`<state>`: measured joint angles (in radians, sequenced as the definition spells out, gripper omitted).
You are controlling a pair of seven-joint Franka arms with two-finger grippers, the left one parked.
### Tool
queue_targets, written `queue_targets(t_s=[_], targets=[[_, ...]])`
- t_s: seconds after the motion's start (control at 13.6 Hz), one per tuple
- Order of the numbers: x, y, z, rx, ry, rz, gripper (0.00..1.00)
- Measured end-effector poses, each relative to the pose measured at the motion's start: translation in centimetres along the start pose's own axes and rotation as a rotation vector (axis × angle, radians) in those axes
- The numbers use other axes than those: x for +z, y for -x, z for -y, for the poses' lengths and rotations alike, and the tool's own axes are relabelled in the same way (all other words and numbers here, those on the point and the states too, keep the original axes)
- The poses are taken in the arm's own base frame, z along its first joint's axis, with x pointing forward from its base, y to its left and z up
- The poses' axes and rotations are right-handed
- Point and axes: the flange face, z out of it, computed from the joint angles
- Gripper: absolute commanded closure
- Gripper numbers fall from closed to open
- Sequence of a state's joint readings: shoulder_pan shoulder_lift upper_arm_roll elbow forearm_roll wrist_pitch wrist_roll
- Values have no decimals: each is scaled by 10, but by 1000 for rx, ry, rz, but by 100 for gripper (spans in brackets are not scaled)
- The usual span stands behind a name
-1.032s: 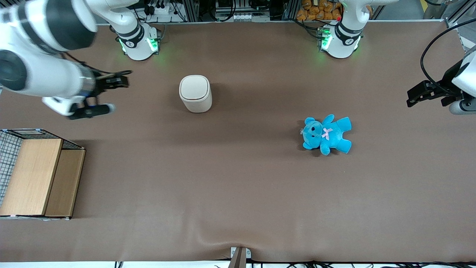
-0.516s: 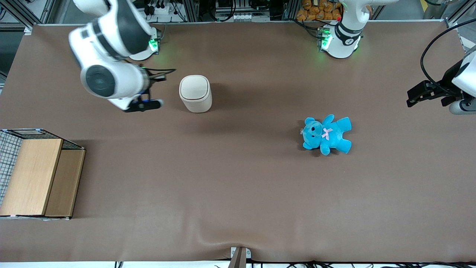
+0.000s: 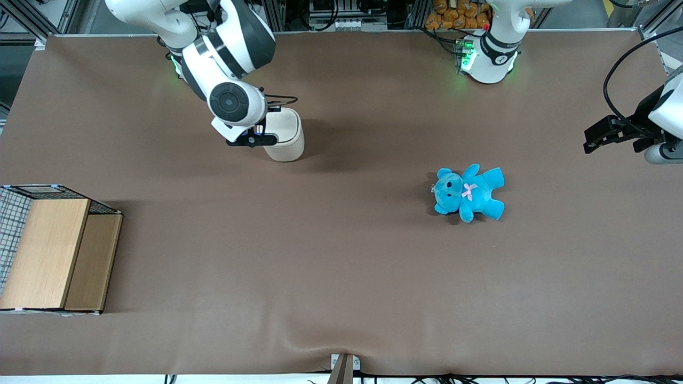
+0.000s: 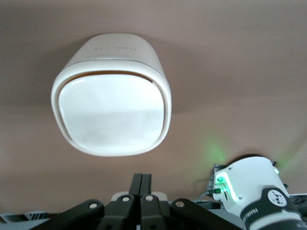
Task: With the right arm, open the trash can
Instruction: 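Press down on the trash can lid with the right gripper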
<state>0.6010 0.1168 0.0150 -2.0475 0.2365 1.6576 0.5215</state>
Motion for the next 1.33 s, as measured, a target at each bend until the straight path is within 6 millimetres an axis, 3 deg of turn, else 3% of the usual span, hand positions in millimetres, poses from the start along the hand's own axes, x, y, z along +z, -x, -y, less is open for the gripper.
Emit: queue_targets(t_s=[0.22, 0.74, 1.33], targets=[[15, -12, -3, 18, -10, -13, 100], [51, -38, 12, 40, -28, -34, 100], [56, -28, 27, 68, -36, -49, 100]])
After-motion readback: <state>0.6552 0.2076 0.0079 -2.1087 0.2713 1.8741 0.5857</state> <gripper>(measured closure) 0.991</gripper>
